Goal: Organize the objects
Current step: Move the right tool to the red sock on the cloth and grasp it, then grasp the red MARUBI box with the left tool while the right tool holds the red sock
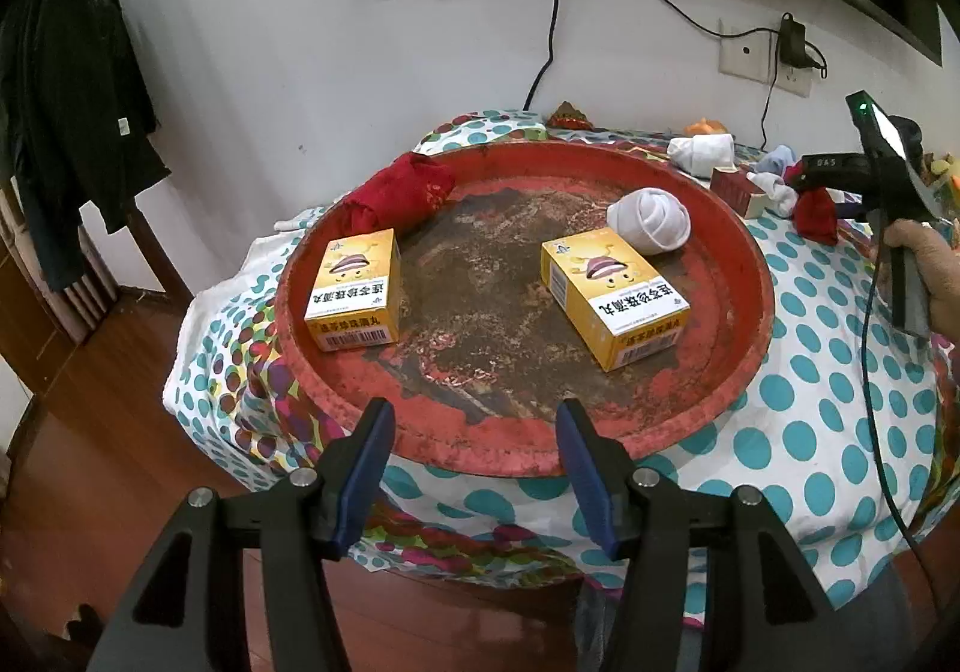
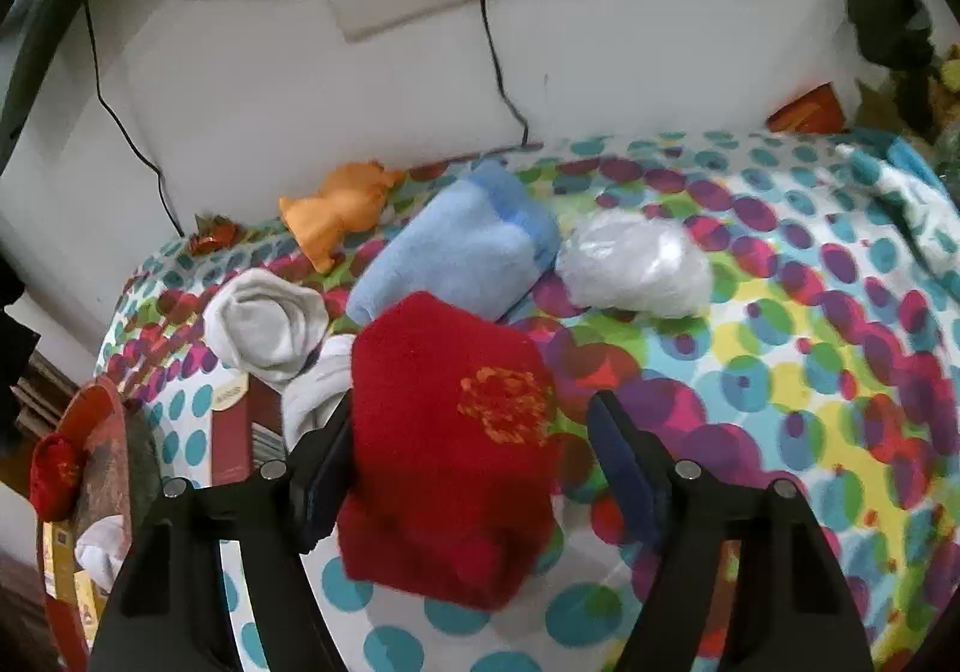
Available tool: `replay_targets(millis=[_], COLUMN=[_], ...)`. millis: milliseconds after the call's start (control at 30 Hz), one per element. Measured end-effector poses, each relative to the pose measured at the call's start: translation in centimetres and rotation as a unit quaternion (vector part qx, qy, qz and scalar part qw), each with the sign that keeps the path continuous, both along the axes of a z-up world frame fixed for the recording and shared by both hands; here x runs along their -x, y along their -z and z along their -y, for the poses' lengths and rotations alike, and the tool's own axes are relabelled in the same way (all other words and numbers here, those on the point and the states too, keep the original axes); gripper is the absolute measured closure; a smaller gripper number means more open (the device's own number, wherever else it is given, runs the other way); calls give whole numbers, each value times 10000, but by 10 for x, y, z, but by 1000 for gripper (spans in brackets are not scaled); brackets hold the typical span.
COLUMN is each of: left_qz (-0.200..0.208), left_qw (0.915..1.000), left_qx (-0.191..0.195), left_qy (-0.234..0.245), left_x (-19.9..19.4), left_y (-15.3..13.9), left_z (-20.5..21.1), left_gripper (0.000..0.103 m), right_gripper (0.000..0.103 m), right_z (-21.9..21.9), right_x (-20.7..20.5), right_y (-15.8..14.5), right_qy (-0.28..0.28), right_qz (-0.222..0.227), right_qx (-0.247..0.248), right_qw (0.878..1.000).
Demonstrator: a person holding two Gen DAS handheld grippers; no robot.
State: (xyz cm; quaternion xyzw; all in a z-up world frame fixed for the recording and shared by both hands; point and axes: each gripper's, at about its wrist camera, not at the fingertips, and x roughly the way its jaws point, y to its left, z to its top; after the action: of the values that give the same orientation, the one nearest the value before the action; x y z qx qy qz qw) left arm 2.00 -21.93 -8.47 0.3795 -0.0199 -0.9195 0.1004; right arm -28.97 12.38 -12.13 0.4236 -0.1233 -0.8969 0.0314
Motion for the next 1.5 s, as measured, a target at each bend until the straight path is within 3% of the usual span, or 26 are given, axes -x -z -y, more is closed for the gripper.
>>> replay_targets(millis=[67,133,233,433,633,733,967,1133,1267,1367,1500], left_qz=[9,8,-6,-172,-207,-240,-324,2,210,356,645], left_qw=[10000,10000,9999,9995,9986,9970,9907,9848,9820,9805,9820], left_qx=[-9,14,118,261,249,259,-37,-537,-726,-965,-980], left_qy=[-32,-15,-2,38,428,690,1323,1651,1733,1675,1480], left_x=[0,0,0,-2,10,23,69,118,156,186,226], left_y=[-1,-2,-2,-8,-21,-30,-48,-46,-35,-23,-6], left_z=[-1,-2,-5,-20,-49,-71,-127,-157,-176,-187,-201], left_gripper=[46,46,46,46,46,46,46,46,46,46,46], right_gripper=[39,53,61,64,64,64,64,64,63,61,60], right_z=[-1,-2,-3,-19,-39,-42,-38,-47,-54,-58,-55], right_x=[0,0,-3,-21,-45,-56,-64,-62,-59,-58,-57], right_y=[2,2,-1,-11,-31,-37,-21,-8,-3,-2,-1], right_qy=[-71,-201,-388,-622,-770,-932,-1288,-1217,-1224,-1217,-1219], right_qz=[-109,-158,-215,-338,-538,-576,-296,-218,-164,-121,-75], right_qx=[106,214,273,203,-516,-1202,-2056,-1560,-1309,-1141,-1205], right_qw=[9999,9994,9986,9973,9942,9867,9697,9800,9837,9859,9852])
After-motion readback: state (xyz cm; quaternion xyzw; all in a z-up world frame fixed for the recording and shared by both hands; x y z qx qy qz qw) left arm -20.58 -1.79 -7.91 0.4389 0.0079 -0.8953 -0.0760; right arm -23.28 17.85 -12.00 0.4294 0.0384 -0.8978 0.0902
